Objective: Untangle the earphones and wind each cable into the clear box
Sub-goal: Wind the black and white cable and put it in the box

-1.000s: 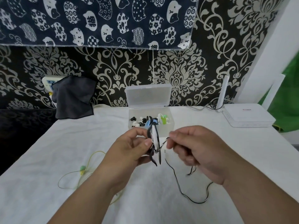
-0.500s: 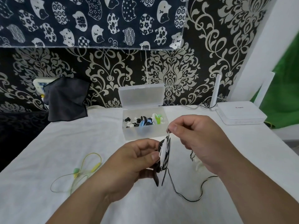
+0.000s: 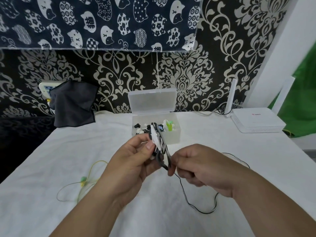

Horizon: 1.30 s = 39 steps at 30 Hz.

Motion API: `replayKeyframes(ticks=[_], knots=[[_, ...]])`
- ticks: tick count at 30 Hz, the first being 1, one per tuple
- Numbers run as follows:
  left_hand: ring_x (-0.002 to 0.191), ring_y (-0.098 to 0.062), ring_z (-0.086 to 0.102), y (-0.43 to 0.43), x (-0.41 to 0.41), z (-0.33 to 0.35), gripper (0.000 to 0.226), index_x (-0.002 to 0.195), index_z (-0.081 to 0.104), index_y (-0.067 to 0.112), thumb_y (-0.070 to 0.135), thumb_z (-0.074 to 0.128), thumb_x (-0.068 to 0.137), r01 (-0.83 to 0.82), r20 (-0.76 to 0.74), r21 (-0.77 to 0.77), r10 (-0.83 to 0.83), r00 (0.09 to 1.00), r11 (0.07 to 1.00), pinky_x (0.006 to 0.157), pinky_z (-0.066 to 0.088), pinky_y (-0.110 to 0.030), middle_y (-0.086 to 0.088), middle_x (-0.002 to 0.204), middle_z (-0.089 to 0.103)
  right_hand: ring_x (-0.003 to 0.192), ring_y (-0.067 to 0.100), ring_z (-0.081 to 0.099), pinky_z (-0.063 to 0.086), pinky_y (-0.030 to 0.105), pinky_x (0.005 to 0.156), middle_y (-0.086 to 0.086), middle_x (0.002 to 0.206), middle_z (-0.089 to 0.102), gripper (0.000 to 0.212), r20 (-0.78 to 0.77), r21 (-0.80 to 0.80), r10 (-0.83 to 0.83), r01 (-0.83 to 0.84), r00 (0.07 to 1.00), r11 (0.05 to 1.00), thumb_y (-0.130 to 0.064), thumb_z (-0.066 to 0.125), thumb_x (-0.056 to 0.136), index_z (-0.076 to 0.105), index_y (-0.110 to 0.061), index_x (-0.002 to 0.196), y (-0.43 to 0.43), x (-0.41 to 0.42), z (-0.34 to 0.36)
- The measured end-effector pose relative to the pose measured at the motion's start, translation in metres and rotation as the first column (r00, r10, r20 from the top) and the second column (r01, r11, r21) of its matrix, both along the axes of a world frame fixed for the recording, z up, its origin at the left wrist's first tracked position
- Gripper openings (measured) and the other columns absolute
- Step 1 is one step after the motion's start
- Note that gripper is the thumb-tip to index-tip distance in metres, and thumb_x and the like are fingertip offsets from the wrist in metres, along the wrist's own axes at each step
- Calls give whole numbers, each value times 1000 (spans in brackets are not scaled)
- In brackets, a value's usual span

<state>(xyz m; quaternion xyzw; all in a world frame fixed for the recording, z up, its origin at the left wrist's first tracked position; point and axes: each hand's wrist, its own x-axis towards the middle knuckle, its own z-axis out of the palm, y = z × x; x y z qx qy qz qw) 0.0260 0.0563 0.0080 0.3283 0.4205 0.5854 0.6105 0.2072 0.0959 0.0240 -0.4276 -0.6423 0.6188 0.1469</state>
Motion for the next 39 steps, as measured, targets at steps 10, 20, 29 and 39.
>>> replayKeyframes(ticks=[10,20,29,39], knots=[[70,-22,61,-2,1,1,28,103,65,4,18,60,79,22,95,-53,-17,995,998,64,60,-29,-19,97,69,52,14,29,25,21,50,-2,60,40,34,65,-11,168,-168,984,986,-27,46,105,71,-13,88,-5,-1,0],[76,-27,68,0,-3,-10,11,95,65,15,7,57,96,-49,-496,44,65,866,998,78,60,-47,-10,78,70,49,12,28,24,19,48,1,53,36,33,-102,92,75,-66,992,994,-17,54,100,71,-12,72,-4,0,11],[69,-21,61,-5,2,-6,10,98,68,10,6,59,95,235,-401,-57,-237,885,970,65,54,-36,-23,90,66,40,5,28,24,14,42,-14,40,32,31,-100,467,-258,274,961,841,-18,61,95,66,-15,64,4,8,19],[70,-21,61,-7,2,-5,22,107,66,6,17,66,88,338,-264,-13,-330,907,941,60,53,-32,-24,97,64,45,8,32,28,25,53,-10,47,38,31,-79,322,-379,384,922,865,-23,65,93,68,-16,63,11,2,3]])
